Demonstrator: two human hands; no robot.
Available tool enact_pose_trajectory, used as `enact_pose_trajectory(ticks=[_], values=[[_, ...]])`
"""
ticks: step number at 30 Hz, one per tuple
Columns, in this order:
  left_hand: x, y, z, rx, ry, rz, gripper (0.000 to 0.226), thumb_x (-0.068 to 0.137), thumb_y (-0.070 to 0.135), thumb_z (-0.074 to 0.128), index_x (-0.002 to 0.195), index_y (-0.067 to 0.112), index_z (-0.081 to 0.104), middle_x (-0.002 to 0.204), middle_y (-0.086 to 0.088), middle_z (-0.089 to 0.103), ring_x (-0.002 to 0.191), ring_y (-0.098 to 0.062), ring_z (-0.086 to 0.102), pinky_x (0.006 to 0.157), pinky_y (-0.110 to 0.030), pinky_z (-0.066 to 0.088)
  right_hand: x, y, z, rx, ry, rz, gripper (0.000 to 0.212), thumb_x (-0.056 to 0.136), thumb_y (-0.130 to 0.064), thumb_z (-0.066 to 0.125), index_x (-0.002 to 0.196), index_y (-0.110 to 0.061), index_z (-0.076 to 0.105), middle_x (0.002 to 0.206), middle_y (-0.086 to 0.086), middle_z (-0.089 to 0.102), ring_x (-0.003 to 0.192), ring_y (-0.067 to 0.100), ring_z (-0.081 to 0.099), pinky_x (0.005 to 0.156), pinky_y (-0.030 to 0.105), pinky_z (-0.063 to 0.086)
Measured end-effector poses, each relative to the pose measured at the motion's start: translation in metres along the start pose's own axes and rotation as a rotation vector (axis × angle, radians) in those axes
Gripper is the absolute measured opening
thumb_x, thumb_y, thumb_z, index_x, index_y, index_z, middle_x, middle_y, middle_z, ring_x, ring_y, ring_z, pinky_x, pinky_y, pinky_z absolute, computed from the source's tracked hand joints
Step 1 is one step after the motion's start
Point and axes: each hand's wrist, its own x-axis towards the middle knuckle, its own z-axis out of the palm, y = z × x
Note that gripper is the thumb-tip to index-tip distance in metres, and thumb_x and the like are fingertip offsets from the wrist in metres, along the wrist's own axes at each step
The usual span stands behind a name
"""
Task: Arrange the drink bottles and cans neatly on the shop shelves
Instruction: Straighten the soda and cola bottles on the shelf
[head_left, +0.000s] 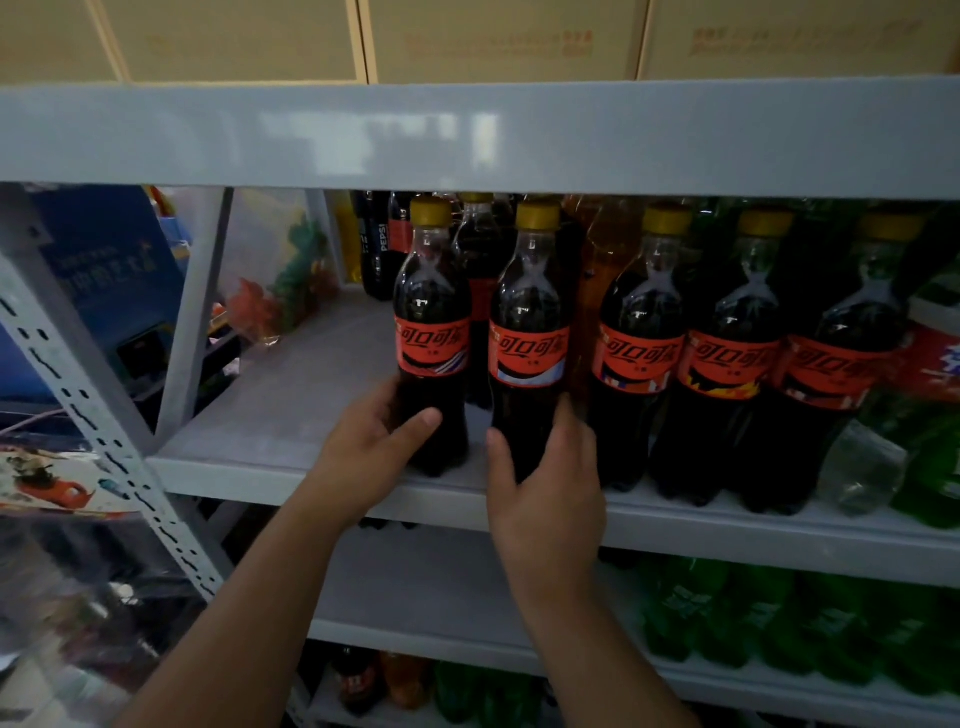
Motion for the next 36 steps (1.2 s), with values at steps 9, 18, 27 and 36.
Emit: enact_pose_trajectory(ticks=[9, 18, 27, 36], values=[[0.003, -0.001, 0.012, -0.045, -0.150, -0.033, 0.043, 0.086, 0.010, 0.055, 0.126, 0.023, 0.047, 0.116, 0.012, 0.067, 0.113, -0.007, 0.059, 0.087, -0.017, 0.047, -0.002, 0.000, -0.001, 0.063, 0.074, 0.007, 0.066, 0.085, -0.033, 0.067, 0.139, -0.002, 0.044, 0.132, 0.015, 0.054, 0.120, 0.030, 0.054, 0.086, 0.036, 0.049], [0.003, -0.005, 0.019, 0.076, -0.098, -0.016, 0.045, 0.085, 0.011, 0.066, 0.119, 0.036, 0.051, 0.111, 0.018, 0.067, 0.107, -0.003, 0.062, 0.080, -0.013, 0.049, -0.001, 0.001, 0.001, -0.015, 0.156, -0.037, 0.070, 0.083, -0.024, 0.071, 0.139, 0.004, 0.040, 0.134, 0.020, 0.053, 0.115, 0.031, 0.057, 0.078, 0.032, 0.050], [0.002, -0.003, 0.023, 0.106, -0.067, -0.003, 0.047, 0.077, 0.021, 0.070, 0.117, 0.040, 0.051, 0.113, 0.018, 0.066, 0.109, -0.003, 0.061, 0.085, -0.015, 0.049, 0.000, 0.011, 0.005, -0.024, 0.219, -0.205, 0.067, 0.086, -0.021, 0.066, 0.142, -0.001, 0.035, 0.142, 0.018, 0.043, 0.122, 0.018, 0.044, 0.067, 0.025, 0.050], [-0.001, -0.006, 0.024, 0.135, -0.019, -0.036, 0.063, 0.079, 0.014, 0.076, 0.134, 0.021, 0.046, 0.119, 0.009, 0.065, 0.113, -0.005, 0.059, 0.099, -0.036, 0.049, 0.001, 0.019, 0.010, -0.024, 0.236, -0.370, 0.053, 0.091, -0.015, 0.061, 0.140, -0.010, 0.041, 0.149, 0.017, 0.035, 0.129, 0.009, 0.040, 0.060, 0.022, 0.050]])
